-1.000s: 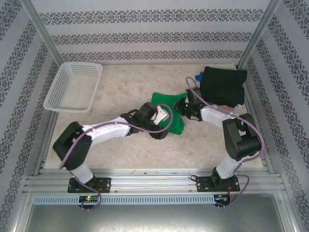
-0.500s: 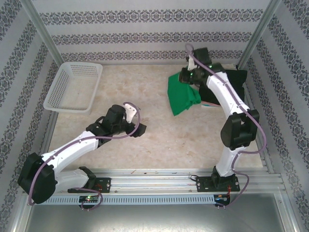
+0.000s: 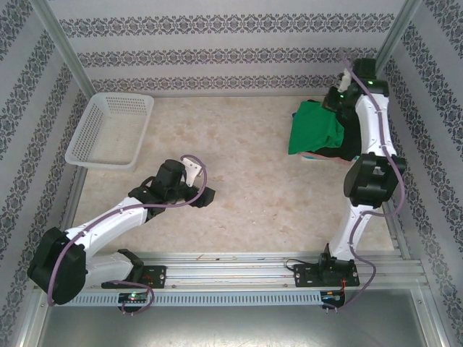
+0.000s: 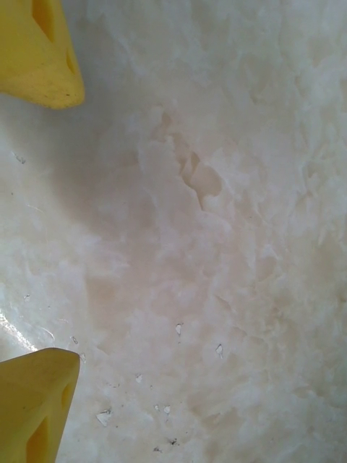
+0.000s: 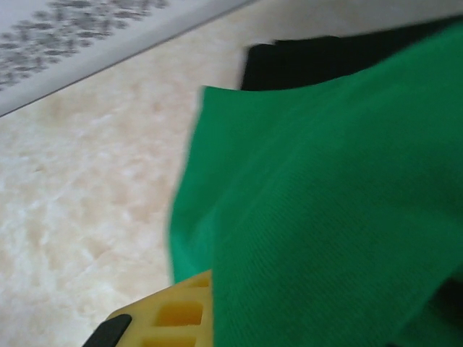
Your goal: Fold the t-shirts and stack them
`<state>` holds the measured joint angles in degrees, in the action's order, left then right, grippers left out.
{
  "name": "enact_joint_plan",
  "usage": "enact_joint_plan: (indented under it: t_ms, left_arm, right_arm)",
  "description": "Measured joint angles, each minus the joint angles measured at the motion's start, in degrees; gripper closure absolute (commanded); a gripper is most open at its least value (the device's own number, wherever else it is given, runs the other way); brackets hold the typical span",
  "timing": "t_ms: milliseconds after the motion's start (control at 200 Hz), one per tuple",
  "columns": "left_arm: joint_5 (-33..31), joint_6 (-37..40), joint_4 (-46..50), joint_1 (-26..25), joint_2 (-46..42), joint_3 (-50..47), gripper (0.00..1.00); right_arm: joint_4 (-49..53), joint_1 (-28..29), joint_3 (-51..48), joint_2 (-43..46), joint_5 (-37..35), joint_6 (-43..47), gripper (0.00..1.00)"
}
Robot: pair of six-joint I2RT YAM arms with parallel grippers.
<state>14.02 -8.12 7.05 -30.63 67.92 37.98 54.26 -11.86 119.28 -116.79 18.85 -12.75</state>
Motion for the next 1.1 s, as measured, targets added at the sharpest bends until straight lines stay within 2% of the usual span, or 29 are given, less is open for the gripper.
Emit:
enact_joint_plan:
  t_ms: [145,310,520,769,884,934,1049,1099]
  left_arm:
    - [0.74,-0.59,-0.26,0.0,0.04,-0.15,0.14]
    - [0.74,-0.96,-0.24,0.0,-0.04,-0.28,0.14]
    - [0.55,-0.94,0.02,0.0,-0.07,-0.24,0.14]
    - [0.63,-0.94,0.15,0.02,-0.02,0.35,0.14]
    - [0.79,-0.94,0.2,0.02,-0.02,0.5,0.14]
    - [0.76,-0.94,0.2,0.02,-0.02,0.5,0.14]
    - [0.76,-0.94,0.2,0.02,-0.04,0.5,0.14]
    - [0.76,-0.94,0.2,0.02,-0.04,0.5,0.14]
  right_arm:
    - [0.55,-5.68,-1.4,-2.38,3.69,2.56,0.85]
    - [0.17,-9.4,0.11,-6.78,9.66,7.58,0.84]
    - [0.72,-10.82,3.54,-9.27,16.41,12.72,0.84]
    - [-9.68,-12.72,0.94,-8.59,27.36,13.55,0.84]
    - [-11.3,-15.8,2.73,-11.72,29.29,13.42,0.79]
    - [-10.78,-16.87,5.16,-14.27,29.64,13.9,0.73]
    - [-5.68,-18.6,14.08,-21.64,29.64,16.87,0.6]
    - [-3.3,-19.04,16.61,-23.69,29.46,18.25,0.59]
